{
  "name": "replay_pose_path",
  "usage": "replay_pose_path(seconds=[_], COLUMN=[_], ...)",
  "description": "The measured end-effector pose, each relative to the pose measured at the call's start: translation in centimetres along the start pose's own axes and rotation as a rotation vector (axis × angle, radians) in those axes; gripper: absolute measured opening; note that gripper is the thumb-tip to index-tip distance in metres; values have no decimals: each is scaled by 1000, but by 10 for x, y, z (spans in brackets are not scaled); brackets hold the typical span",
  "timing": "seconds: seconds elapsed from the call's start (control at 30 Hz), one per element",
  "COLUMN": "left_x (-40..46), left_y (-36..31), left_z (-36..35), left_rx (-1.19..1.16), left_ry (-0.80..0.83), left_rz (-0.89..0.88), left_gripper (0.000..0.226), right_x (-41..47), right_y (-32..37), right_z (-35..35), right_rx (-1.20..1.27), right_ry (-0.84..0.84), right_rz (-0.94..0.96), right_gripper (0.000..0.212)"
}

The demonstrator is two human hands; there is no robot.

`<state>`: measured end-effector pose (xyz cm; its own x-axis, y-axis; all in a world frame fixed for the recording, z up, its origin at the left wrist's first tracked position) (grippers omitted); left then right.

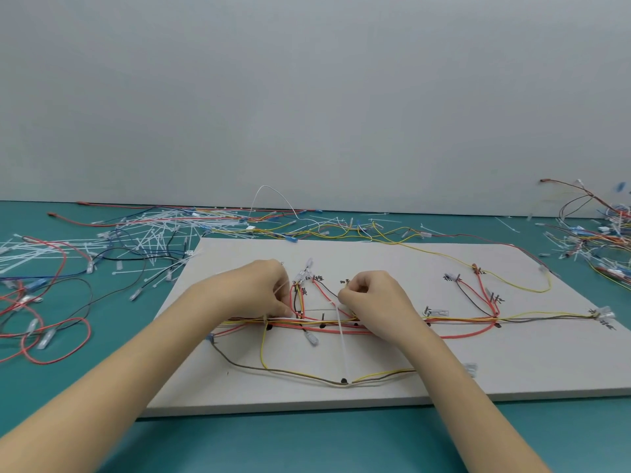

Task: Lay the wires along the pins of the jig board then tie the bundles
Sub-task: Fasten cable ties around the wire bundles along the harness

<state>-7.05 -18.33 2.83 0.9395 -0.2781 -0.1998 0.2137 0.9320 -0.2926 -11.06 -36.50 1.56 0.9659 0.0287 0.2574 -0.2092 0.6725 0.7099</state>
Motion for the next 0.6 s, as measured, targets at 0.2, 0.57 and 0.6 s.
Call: replay_pose_path(seconds=[0.2,0.57,0.6], left_x=[2,-12,-14], left_y=[-5,-7,-7], left_z=[-7,-4,-2], left_rx=[122,236,193], left_ry=[36,-45,-50], left_rz=[40,13,5], left_gripper=[21,10,12], right_x=[0,1,1], right_y=[-1,0,0], right_z=[1,-6,-8], right_rx=[2,149,149], right_ry=[-3,-24,-16], right_rz=[-11,-3,3], right_gripper=[21,16,15])
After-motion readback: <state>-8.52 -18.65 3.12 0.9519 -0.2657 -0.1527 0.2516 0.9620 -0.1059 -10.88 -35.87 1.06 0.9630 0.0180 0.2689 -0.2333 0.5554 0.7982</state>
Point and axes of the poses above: each hand's wrist, its own x-axis towards the middle knuckle, its own z-axis out of the back of the hand, y = z × x, the point moved 5 cm from there along x, towards the middle knuckle, and after that the axes turned 12 degrees about z, right-handed, at the moved point
